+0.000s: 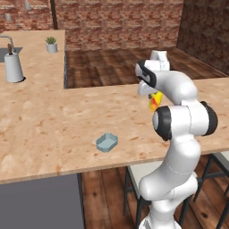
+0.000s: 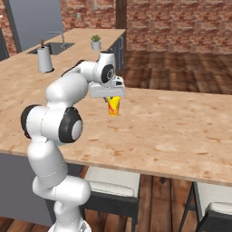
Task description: Pick the cup and tupperware and place them in the sink. Then turn on the water.
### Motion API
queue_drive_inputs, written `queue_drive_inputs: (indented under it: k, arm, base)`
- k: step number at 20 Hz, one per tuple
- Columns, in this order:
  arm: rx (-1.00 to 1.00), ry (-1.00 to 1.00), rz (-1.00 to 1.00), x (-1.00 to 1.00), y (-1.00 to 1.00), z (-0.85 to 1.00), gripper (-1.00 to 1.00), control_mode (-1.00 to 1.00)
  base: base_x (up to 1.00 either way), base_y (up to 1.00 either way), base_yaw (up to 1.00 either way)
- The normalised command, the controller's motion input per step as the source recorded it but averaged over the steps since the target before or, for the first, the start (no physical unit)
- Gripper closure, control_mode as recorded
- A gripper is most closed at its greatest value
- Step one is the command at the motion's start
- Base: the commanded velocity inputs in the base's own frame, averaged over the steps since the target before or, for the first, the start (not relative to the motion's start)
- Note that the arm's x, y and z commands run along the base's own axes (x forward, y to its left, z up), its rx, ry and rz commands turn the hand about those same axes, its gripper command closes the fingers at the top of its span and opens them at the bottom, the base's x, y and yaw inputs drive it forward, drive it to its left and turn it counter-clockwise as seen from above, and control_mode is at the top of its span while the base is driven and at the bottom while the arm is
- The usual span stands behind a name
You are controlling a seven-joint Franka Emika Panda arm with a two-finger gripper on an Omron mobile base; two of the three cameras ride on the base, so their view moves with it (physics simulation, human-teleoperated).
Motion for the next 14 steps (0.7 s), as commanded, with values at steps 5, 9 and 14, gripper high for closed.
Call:
queue_drive_inputs:
  k: [5, 9, 14]
  arm:
    - [0.0, 0.0, 0.0, -0.18, 0.0, 0.42, 1.0, -1.0]
    - [0.0, 0.0, 0.0, -0.24, -0.01, 0.37, 1.0, -1.0]
    - [0.0, 0.0, 0.0, -0.33, 0.0, 0.33, 1.0, -1.0]
  base:
    - [0.0, 0.0, 0.0]
    - [0.0, 0.0, 0.0]
    - [0.0, 0.0, 0.0]
